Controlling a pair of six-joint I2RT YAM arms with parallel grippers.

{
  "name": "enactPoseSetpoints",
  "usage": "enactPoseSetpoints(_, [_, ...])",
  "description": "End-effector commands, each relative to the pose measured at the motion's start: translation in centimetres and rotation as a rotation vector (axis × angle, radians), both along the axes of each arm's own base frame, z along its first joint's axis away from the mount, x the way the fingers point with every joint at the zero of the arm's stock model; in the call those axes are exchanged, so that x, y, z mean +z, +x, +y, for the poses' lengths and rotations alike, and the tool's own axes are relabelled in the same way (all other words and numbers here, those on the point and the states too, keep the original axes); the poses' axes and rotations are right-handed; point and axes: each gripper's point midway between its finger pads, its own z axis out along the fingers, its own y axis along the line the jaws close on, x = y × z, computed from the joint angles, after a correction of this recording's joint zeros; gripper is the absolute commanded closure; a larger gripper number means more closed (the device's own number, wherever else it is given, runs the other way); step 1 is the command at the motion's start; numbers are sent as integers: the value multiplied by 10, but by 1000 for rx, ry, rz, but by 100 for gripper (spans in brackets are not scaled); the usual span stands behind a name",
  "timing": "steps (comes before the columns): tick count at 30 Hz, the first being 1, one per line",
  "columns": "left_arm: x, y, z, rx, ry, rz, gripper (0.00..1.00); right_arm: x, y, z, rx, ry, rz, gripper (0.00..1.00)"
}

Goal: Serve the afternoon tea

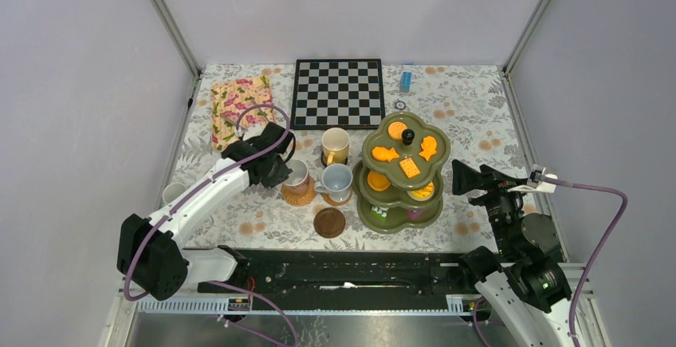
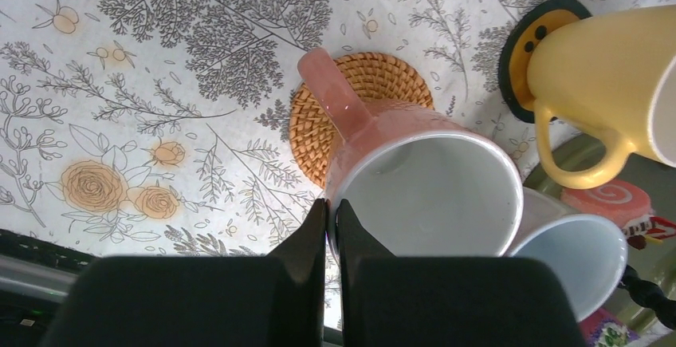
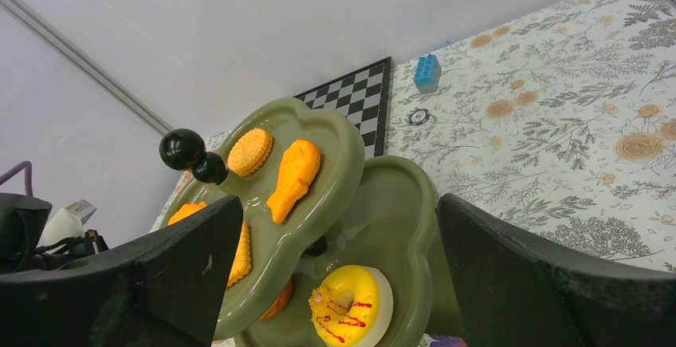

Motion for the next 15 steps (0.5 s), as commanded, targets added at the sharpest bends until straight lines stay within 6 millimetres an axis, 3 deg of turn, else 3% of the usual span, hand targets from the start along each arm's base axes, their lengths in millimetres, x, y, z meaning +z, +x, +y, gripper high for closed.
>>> enactPoseSetpoints(1, [5,10,0,33,-15,-57,100,5,1,0,-4,21,-21,2])
enactPoseSetpoints(7, [-7,6,3,38,1,-34,99,5,1,0,-4,21,-21,2])
enactPoseSetpoints(11, [-3,7,-2,22,-17,-37,83,6,0,0,-2,22,-22,2])
enactPoseSetpoints(15, [20,4,2,-13,-3,-47,59,6,0,0,-2,17,-22,2])
